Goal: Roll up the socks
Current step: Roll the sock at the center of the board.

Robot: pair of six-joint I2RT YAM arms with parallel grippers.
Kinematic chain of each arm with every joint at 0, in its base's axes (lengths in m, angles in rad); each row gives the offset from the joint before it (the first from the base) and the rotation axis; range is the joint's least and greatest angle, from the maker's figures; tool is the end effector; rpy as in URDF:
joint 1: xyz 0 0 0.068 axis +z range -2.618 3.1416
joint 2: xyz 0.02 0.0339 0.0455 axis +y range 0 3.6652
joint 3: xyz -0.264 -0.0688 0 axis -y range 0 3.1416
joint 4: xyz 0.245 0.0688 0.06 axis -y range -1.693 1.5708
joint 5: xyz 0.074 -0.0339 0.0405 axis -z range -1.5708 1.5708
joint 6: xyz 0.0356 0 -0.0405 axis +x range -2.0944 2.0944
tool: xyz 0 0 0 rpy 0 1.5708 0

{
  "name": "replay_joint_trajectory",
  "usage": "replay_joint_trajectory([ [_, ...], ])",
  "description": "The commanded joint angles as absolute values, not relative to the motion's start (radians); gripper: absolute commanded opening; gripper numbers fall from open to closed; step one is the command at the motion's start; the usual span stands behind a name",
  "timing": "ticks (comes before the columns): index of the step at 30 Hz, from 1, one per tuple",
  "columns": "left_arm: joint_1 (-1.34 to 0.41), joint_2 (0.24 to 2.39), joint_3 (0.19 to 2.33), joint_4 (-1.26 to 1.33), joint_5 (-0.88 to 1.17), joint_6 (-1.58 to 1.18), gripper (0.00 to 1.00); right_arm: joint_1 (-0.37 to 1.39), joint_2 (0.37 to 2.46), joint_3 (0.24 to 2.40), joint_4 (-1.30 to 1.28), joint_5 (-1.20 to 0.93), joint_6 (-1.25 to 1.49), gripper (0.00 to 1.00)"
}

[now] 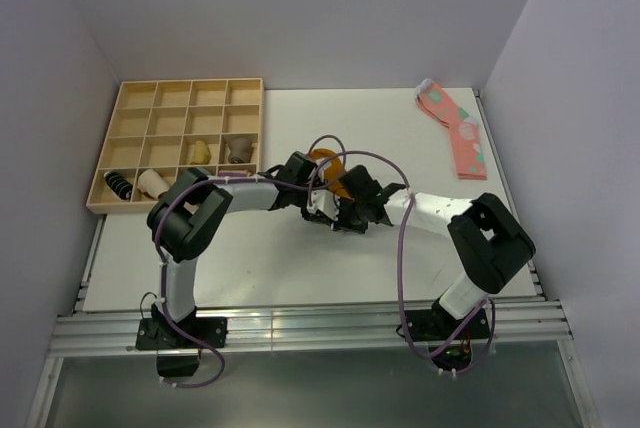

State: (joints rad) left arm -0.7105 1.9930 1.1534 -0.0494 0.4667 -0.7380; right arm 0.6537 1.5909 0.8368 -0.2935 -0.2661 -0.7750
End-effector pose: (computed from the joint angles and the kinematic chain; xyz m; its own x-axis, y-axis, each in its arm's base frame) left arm 0.2951 -0.2751 0.1299 -0.9719 0.0436 -0.2312 0.1939 0.7047 -0.6825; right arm 0.2317 0.1893 0.1596 -0.0077 -0.8563 -0.5163 -0.9748 0.1215 -0.1869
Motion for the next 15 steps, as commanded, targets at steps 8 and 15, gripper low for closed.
replay_joint_trajectory([
  [8,-0.718,1.984,0.973,0.130,0.456,-0.833,0.03,0.574,1.601,0.959,-0.486,-0.446,-0.727,0.20],
  [15,-0.756,1.881,0.879,0.245,0.324,-0.986,0.06,0.474,1.673,1.037,-0.633,-0.567,-0.729,0.19],
])
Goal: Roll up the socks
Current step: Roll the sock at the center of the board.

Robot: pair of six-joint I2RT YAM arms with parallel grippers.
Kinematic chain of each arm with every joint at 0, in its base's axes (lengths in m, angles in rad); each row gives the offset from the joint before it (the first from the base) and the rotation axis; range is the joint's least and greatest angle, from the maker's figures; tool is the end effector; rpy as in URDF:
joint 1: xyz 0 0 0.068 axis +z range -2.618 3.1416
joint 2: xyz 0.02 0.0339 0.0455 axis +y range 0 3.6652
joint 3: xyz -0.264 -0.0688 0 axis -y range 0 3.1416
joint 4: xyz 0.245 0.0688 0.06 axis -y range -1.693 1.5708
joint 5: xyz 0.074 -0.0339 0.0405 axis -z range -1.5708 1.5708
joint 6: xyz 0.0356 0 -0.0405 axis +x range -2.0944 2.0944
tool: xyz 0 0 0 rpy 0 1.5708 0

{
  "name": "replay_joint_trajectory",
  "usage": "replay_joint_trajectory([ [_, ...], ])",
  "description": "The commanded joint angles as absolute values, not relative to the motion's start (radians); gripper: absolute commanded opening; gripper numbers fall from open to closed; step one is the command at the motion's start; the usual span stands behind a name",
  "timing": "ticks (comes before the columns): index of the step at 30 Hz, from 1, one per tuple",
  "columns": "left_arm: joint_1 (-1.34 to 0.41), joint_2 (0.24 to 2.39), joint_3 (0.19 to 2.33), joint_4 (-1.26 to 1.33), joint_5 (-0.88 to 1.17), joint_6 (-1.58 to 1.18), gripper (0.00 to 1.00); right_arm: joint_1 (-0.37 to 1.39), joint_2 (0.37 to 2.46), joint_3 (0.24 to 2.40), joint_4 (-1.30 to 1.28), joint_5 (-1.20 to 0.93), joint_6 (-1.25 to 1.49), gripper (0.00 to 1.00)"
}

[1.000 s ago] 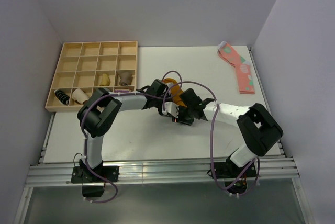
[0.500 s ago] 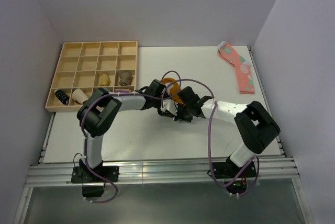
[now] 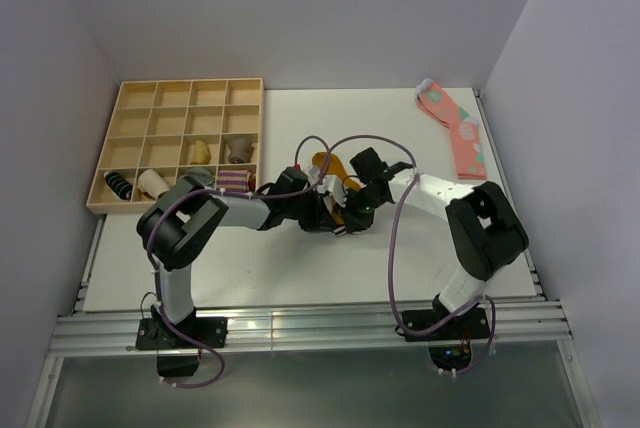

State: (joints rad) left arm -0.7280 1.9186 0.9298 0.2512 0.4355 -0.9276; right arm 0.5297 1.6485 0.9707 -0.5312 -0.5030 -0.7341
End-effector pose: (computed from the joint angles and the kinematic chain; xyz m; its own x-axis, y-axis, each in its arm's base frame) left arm 0.2688 -0.2597 0.1185 -0.9703 -0.1070 -0.2168 0.0999 0.6394 -0.7624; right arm 0.2556 0.1695 0.1714 -0.2040 -0.7996 -0.5648 -0.9787 0.1807 0.0976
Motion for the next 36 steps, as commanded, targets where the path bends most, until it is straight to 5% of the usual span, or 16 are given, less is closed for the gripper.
replay_joint_trajectory([
  [1,-0.764,1.873,0.871,0.259,0.313,-1.000,0.06,0.465,1.686,1.048,-0.650,-0.584,-0.732,0.19],
  [18,-0.934,1.769,0.856,0.239,-0.093,-0.989,0.16,0.347,2.023,1.362,-1.091,-0.686,-0.805,0.18],
  [30,-1.009,1.698,0.710,0.515,-0.279,-0.796,0.39,0.345,2.069,1.405,-1.112,-0.635,-0.750,0.18],
  [36,-1.034,1.707,0.652,0.707,-0.221,-0.657,0.41,0.344,2.089,1.422,-1.118,-0.598,-0.715,0.19],
])
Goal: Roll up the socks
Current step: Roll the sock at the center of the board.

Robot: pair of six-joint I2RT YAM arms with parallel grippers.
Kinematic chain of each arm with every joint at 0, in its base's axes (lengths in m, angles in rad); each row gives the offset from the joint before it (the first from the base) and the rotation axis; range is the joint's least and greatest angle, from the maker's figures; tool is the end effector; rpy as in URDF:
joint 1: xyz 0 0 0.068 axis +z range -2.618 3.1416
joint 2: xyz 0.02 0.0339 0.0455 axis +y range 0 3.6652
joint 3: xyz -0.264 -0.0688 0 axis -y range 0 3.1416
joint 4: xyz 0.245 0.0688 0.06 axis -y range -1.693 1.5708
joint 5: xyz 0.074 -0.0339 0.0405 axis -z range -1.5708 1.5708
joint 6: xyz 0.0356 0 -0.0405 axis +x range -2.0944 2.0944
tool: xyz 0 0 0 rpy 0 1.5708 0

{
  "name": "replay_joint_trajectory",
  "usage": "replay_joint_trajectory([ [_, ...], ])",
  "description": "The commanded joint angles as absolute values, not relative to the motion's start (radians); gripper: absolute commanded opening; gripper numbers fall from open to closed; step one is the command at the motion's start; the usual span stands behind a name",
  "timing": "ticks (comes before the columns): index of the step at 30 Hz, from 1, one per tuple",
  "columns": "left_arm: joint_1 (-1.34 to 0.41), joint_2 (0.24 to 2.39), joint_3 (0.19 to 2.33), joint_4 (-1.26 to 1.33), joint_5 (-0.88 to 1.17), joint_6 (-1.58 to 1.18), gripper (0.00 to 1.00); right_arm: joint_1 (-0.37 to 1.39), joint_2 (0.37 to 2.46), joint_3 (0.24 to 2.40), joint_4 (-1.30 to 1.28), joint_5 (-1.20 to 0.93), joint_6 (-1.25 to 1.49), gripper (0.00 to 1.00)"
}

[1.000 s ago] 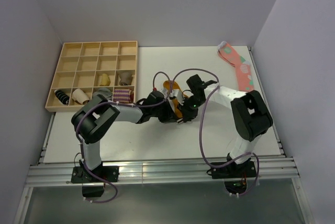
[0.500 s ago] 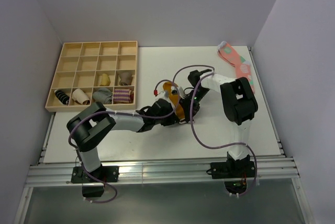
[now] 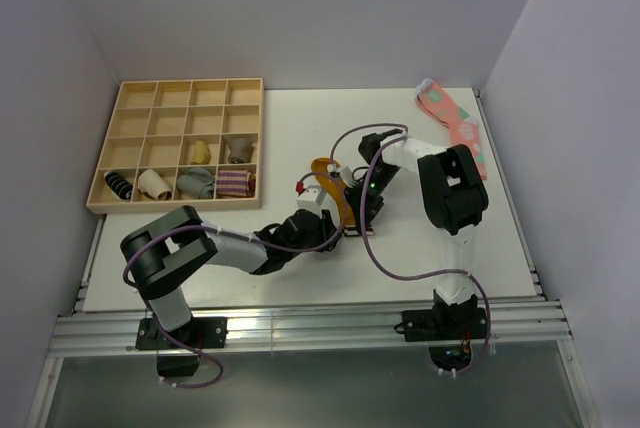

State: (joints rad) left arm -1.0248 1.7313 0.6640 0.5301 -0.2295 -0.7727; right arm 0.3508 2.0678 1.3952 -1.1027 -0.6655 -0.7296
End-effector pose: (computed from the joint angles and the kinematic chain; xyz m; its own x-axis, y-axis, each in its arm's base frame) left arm 0.1764 -0.2747 0.1329 -0.7004 -0.1564 -0.6964 0.3377 0.7870 -0.5164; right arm 0.3251 0.1424 0.1400 -0.5838 -0.7720 -0.2516 -0.7267 0.3585 0.5861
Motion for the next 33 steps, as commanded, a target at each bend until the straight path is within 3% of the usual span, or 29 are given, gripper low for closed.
replay_joint_trajectory([
  [1,-1.034,1.709,0.644,0.750,-0.215,-0.643,0.41,0.344,2.092,1.425,-1.117,-0.597,-0.710,0.19],
  [13,-1.019,1.822,0.758,0.799,-0.118,-0.476,0.45,0.345,2.160,1.520,-1.203,-0.577,-0.680,0.20],
  [33,-0.928,1.901,0.736,0.925,0.091,-0.480,0.44,0.376,2.214,1.600,-1.279,-0.549,-0.670,0.21],
])
